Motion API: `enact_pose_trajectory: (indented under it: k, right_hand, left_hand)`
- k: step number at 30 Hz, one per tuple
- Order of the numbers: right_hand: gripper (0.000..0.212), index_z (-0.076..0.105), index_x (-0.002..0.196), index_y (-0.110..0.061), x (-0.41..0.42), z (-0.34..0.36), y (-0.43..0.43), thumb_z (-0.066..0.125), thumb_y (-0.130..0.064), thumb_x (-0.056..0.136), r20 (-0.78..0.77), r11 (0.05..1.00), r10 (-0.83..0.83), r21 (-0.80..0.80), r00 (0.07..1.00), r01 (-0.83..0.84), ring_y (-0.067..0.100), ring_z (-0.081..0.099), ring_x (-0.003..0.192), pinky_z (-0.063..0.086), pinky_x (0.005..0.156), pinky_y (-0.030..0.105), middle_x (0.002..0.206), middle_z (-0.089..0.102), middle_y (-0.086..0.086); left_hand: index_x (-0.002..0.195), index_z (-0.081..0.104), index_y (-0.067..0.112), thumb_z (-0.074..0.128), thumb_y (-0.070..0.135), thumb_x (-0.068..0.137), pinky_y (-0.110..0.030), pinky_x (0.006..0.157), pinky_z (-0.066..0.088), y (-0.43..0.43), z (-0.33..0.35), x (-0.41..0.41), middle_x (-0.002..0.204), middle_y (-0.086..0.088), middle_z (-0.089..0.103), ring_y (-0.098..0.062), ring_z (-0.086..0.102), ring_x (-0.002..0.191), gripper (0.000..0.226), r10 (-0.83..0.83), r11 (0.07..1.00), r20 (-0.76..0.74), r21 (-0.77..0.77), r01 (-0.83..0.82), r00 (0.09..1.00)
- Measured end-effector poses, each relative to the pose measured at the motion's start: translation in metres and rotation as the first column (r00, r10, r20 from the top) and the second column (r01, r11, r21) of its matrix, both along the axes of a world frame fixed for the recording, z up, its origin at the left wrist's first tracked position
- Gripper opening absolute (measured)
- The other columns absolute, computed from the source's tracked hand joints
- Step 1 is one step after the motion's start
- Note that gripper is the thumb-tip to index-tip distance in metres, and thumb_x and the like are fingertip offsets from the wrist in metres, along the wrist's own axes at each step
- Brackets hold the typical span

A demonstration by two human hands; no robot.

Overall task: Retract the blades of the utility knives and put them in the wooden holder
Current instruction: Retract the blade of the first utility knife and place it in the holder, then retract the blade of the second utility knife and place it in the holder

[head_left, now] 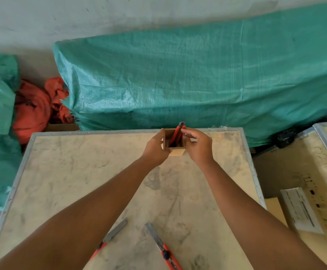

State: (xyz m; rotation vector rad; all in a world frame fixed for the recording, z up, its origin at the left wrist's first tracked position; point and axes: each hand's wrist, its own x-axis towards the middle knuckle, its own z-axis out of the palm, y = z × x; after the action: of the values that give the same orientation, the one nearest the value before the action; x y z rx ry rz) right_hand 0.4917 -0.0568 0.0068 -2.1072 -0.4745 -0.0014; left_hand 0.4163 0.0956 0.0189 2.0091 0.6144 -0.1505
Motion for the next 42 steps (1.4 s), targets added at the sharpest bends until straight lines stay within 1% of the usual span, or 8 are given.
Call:
enact_pose_trajectory:
  k: [8, 12, 17, 22, 25, 29, 36, 42]
  right_hand:
    - [0.028, 0.076, 0.116, -0.012, -0.068, 0.023, -0.014, 0.069, -0.002, 0.091, -0.079, 1.000, -0.002, 0.010, 0.997, 0.003, 0.016, 0.070, 0.103, 0.060, 0.091, 0.034, 0.117, 0.075, 0.007]
    - [0.028, 0.074, 0.120, -0.015, -0.123, 0.030, -0.015, 0.069, -0.007, 0.093, -0.215, 0.996, 0.067, -0.048, 0.974, -0.079, 0.018, 0.073, 0.099, 0.046, 0.081, 0.002, 0.120, 0.075, 0.002]
    - [0.029, 0.073, 0.120, -0.013, -0.203, 0.030, -0.001, 0.068, -0.007, 0.092, -0.380, 0.976, 0.187, -0.029, 0.906, -0.214, 0.008, 0.069, 0.097, 0.043, 0.074, -0.006, 0.116, 0.075, 0.002]
    - [0.026, 0.074, 0.116, -0.022, -0.279, 0.008, 0.019, 0.069, -0.014, 0.092, -0.505, 0.958, 0.214, -0.060, 0.836, -0.282, 0.006, 0.070, 0.100, 0.056, 0.082, 0.013, 0.108, 0.077, 0.000]
    - [0.027, 0.074, 0.118, -0.023, -0.314, -0.006, 0.032, 0.068, -0.016, 0.092, -0.560, 0.946, 0.196, -0.110, 0.805, -0.306, 0.003, 0.065, 0.096, 0.046, 0.073, 0.000, 0.103, 0.074, -0.004]
    - [0.028, 0.075, 0.117, -0.022, -0.352, -0.023, 0.049, 0.066, -0.014, 0.091, -0.636, 0.937, 0.134, -0.169, 0.760, -0.307, 0.010, 0.068, 0.092, 0.060, 0.089, 0.034, 0.087, 0.067, -0.014]
    - [0.035, 0.072, 0.120, -0.024, -0.388, -0.042, 0.081, 0.064, -0.009, 0.090, -0.629, 0.943, 0.062, -0.218, 0.775, -0.252, 0.018, 0.068, 0.088, 0.060, 0.090, 0.038, 0.103, 0.072, 0.000]
    - [0.051, 0.064, 0.133, -0.018, -0.398, -0.051, 0.098, 0.062, 0.002, 0.087, -0.673, 0.972, -0.021, -0.187, 0.739, -0.143, 0.027, 0.072, 0.103, 0.060, 0.093, 0.045, 0.111, 0.075, 0.009]
  left_hand:
    - [0.145, 0.044, 0.026, 0.071, 0.022, 0.087, -0.028, 0.084, 0.051, -0.002, 0.023, -0.053, 0.149, 0.001, 0.049, -0.021, 0.053, 0.130, 0.064, 0.075, 0.997, 0.017, 0.016, -0.075, 0.997]
    - [0.140, 0.050, 0.028, 0.071, 0.023, 0.088, -0.026, 0.083, 0.051, 0.006, 0.037, -0.111, 0.148, 0.004, 0.050, -0.021, 0.055, 0.129, 0.056, 0.098, 0.995, 0.006, 0.010, -0.099, 0.995]
    - [0.137, 0.055, 0.020, 0.071, 0.021, 0.087, -0.029, 0.093, 0.049, 0.031, 0.035, -0.208, 0.142, 0.000, 0.057, -0.022, 0.058, 0.123, 0.052, 0.170, 0.985, 0.002, -0.024, -0.169, 0.986]
    - [0.133, 0.058, 0.018, 0.072, 0.020, 0.086, -0.029, 0.090, 0.049, 0.057, 0.015, -0.294, 0.133, -0.002, 0.063, -0.022, 0.061, 0.115, 0.049, 0.257, 0.965, -0.065, -0.033, -0.260, 0.964]
    - [0.133, 0.059, 0.015, 0.070, 0.017, 0.086, -0.029, 0.091, 0.049, 0.065, -0.004, -0.334, 0.131, -0.004, 0.064, -0.022, 0.061, 0.118, 0.048, 0.249, 0.968, -0.103, 0.003, -0.250, 0.963]
    - [0.133, 0.059, 0.015, 0.069, 0.017, 0.085, -0.029, 0.098, 0.047, 0.072, -0.028, -0.372, 0.137, -0.003, 0.061, -0.022, 0.056, 0.126, 0.049, 0.207, 0.978, -0.193, 0.055, -0.200, 0.959]
    - [0.127, 0.064, 0.026, 0.060, 0.013, 0.084, -0.040, 0.093, 0.053, 0.077, -0.053, -0.404, 0.128, -0.001, 0.065, -0.023, 0.061, 0.115, 0.045, 0.133, 0.982, -0.254, 0.164, -0.093, 0.958]
    - [0.103, 0.077, 0.021, 0.065, 0.014, 0.085, -0.036, 0.070, 0.054, 0.080, -0.055, -0.415, 0.094, -0.012, 0.068, -0.029, 0.067, 0.085, 0.022, -0.010, 0.989, -0.173, 0.142, 0.035, 0.985]
